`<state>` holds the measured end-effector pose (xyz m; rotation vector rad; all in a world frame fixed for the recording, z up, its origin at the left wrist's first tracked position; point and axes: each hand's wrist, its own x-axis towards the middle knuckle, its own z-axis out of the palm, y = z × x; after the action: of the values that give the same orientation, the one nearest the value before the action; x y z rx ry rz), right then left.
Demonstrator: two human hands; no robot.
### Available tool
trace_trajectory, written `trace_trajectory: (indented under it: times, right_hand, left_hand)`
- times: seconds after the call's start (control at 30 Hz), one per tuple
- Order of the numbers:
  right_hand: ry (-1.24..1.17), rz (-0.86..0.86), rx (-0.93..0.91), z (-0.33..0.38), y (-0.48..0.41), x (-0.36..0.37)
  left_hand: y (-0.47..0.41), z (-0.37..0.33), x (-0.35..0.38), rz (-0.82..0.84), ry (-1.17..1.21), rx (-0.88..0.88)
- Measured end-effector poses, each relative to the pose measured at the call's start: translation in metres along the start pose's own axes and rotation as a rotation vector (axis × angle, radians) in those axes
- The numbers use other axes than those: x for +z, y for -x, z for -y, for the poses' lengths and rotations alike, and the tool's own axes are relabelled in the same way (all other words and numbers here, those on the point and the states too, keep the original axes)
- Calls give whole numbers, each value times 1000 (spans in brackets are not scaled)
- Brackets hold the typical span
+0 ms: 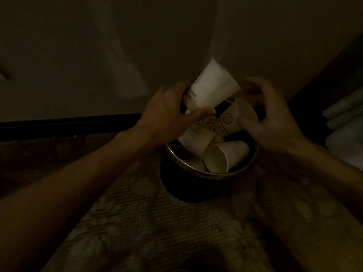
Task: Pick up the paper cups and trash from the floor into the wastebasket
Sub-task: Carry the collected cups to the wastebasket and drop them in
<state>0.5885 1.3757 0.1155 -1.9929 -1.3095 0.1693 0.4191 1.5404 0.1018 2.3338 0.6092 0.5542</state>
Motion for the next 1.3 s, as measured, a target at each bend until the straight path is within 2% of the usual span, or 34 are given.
trace_trajectory:
  times: [0.1,0.17,0.37,0.47,0.57,0.8,0.9,0.97,1.07,1.17,1.23,1.3]
  right_hand:
    - [-173,3,-94,24,0,7]
    - [-180,-45,-85,31,-5,14]
    - [20,5,57,14,1,15]
    - [180,54,109,9,1,10]
    - [366,104,62,8,2,11]
    - [257,-22,116,7,12,25]
    - [300,13,89,12,13,26]
    - [379,76,46,19,11,26]
    - [417,51,-32,35,7,24]
    - [472,42,-75,59,7,29]
    - [428,-8,-133,85,11,39]
    - [272,-38,-189,116,16,58]
  left_hand:
    - [-2,-2,-11,28,6,62]
    - [-5,2,-10,28,-49,63]
    - [-10,9,5,245,-168,40]
    - [-7,3,12,240,-89,56]
    - [-3,-3,22,190,-12,65]
    - [-9,6,23,331,-320,109]
    - [-5,9,22,386,-371,111]
    - [-1,9,19,341,-340,122]
    - [-3,9,-3,180,-244,105]
    - [-1,10,-48,223,-248,51]
    - [10,10,-84,224,-317,67]
    - [33,11,-121,180,-353,95]
